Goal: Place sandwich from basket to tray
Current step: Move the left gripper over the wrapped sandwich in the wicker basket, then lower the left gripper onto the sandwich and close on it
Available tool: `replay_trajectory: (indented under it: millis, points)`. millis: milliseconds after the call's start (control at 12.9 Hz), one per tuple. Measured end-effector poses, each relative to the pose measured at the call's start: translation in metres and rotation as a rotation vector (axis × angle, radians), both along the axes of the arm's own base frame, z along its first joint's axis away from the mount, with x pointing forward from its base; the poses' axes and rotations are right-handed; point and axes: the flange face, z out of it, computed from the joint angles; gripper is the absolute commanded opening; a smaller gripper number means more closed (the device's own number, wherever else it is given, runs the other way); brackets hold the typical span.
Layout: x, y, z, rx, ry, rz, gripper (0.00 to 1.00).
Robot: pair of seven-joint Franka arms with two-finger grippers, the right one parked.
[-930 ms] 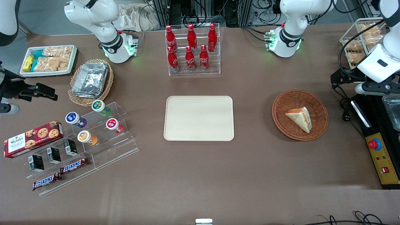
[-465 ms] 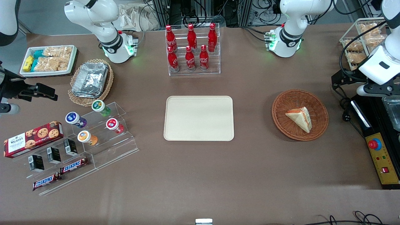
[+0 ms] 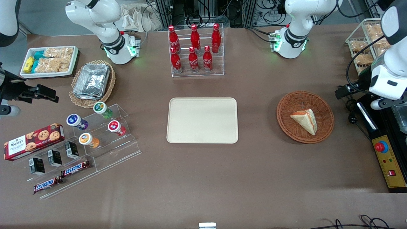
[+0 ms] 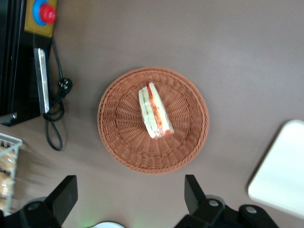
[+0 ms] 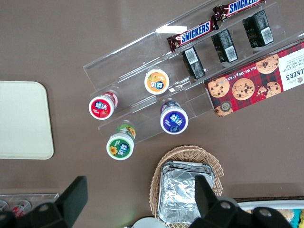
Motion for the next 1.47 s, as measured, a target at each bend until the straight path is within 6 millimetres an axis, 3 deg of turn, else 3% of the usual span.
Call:
replay_trajectory:
  millis: [310,775,1162,1472]
  points:
    - [-0.038,0.027,-0.071,0.0,-0.052,0.226,1.0]
    - [-0.067,0.022,-0.16,0.003,-0.097,0.499,1.0]
    - [-0.065,0.015,-0.222,0.004,-0.104,0.589,1.0]
    - [-0.061,0.008,-0.248,0.006,-0.092,0.582,1.0]
